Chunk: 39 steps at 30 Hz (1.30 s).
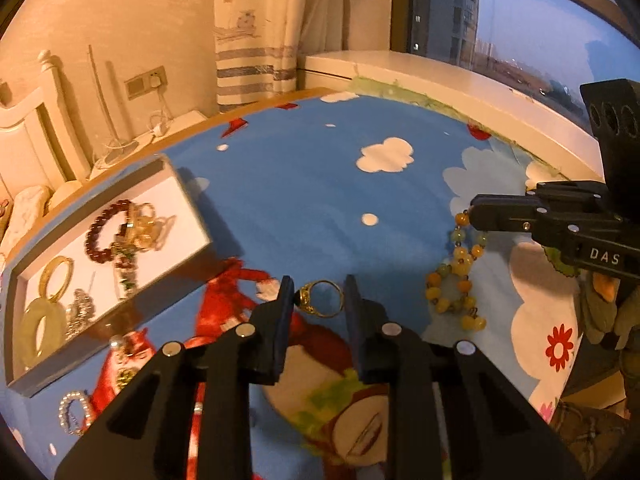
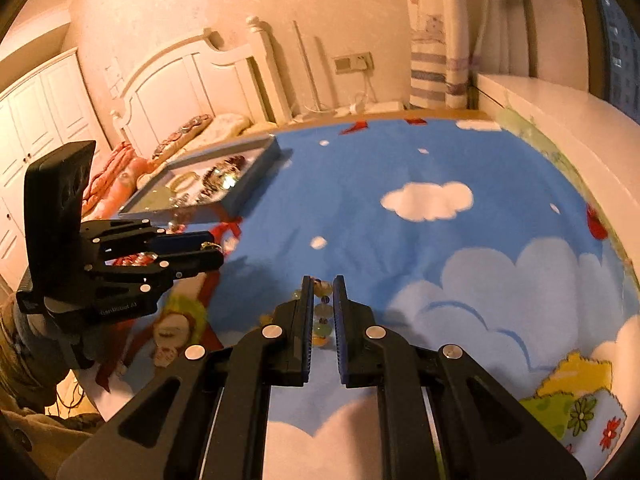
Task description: Organize jewelry
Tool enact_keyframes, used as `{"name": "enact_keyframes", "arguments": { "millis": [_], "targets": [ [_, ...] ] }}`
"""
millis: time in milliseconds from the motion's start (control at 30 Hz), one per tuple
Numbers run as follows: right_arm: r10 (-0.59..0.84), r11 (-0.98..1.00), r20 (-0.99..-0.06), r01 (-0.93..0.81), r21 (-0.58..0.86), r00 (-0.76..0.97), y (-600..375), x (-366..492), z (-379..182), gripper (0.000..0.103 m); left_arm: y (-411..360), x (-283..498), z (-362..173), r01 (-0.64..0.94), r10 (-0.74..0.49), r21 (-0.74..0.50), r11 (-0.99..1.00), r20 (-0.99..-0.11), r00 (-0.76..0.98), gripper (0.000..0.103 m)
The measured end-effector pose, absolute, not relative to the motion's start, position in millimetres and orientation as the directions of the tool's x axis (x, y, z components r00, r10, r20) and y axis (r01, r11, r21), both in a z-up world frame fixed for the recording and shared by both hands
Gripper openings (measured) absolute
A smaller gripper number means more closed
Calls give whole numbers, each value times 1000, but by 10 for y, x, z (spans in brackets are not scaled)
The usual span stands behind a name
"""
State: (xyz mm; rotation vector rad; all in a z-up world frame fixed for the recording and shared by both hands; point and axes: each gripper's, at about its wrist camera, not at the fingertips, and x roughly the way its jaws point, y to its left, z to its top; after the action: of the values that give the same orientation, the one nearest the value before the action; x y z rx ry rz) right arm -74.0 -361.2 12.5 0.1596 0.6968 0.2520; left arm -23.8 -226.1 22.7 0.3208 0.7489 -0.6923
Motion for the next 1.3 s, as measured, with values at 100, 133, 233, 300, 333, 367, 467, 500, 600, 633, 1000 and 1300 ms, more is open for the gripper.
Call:
{"name": "enact_keyframes", "arguments": {
  "millis": [100,133,233,300,333,367,467,500,600,633,1000,1300],
  "targets": [
    [288,957,-597,-198,214,748,-3497,-698,215,11,-2143,-215,279,660,-454,26,751,-705,544,25],
    [291,956,-590,-207,206,753,-3452,-669,259,11,-2084,-205,303,652,-453,24,758,-701,551,25],
    [297,955,-572,-230,189,764,-3341,-614,376,11,-1922,-179,376,628,-445,22,778,-687,575,25],
    [303,953,-561,-247,175,771,-3253,-576,455,11,-1819,-163,430,613,-441,20,790,-677,589,25],
    [303,953,-552,-257,162,777,-3200,-551,507,11,-1757,-151,460,604,-436,21,797,-672,599,25],
    [305,952,-542,-266,151,783,-3151,-529,558,11,-1694,-138,489,593,-430,23,805,-666,609,25],
    [326,944,-505,-303,129,799,-3008,-448,729,9,-1529,-83,551,563,-408,30,826,-657,634,25],
    [334,941,-492,-318,118,804,-2951,-411,795,9,-1467,-50,568,551,-398,34,834,-655,642,25],
    [358,929,-452,-360,85,817,-2772,-286,967,9,-1316,59,612,521,-374,38,853,-651,660,25],
    [358,928,-449,-366,72,819,-2730,-246,999,9,-1228,123,632,504,-367,29,863,-650,665,25],
    [242,961,-698,-266,77,674,-2922,47,440,63,-730,224,634,420,-319,4,908,-642,697,25],
    [201,949,-791,-315,12,578,-2744,229,-117,28,-719,195,610,417,-329,-14,909,-637,697,25]
  ]
}}
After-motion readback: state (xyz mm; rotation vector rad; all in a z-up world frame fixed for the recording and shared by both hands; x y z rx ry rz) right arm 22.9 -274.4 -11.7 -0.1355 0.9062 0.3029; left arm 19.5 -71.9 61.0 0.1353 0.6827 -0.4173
